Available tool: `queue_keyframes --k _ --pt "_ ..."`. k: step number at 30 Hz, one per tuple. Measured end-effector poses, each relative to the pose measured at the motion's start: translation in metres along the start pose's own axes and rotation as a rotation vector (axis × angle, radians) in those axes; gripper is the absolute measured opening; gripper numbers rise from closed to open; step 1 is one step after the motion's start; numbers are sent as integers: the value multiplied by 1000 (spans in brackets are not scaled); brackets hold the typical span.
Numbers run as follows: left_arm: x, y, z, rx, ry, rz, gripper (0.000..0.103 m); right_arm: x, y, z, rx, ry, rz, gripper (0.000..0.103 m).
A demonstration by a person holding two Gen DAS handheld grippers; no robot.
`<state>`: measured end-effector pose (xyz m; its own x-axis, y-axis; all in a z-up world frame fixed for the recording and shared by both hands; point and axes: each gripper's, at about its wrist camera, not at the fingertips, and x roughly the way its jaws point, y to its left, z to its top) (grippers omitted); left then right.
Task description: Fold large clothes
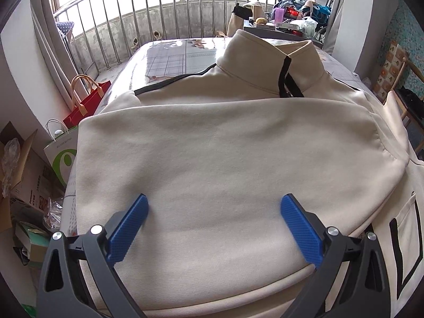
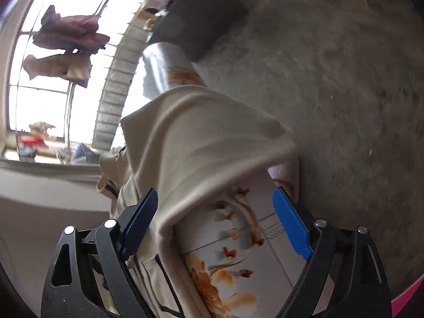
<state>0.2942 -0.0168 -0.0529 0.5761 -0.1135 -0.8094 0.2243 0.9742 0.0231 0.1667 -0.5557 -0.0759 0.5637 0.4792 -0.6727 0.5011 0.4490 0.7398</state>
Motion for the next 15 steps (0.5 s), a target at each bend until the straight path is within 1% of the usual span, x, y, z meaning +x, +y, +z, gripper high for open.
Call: queue_keyframes --k 2,4,6,8,9,12,13,14,15 --pt "0 0 0 1 0 -1 99 16 -28 5 151 51 64 77" --pt "0 0 0 1 0 0 99 35 -46 9 264 91 138 77" --pt "0 0 0 0 0 0 99 51 -56 15 323 121 168 77" --pt "0 0 0 -3 -1 1 99 66 -66 23 414 149 233 77" --pt "0 0 0 -4 -1 1 99 73 -70 26 451 163 252 77" --pt "0 -1 0 -7 3 2 99 86 -75 38 505 170 303 77" --pt "0 0 0 -7 5 3 99 86 -76 41 520 166 323 74" --pt "0 0 1 -8 6 3 99 87 -76 42 528 150 329 63" --pt "0 0 1 -9 7 4 99 87 -76 44 527 136 329 57"
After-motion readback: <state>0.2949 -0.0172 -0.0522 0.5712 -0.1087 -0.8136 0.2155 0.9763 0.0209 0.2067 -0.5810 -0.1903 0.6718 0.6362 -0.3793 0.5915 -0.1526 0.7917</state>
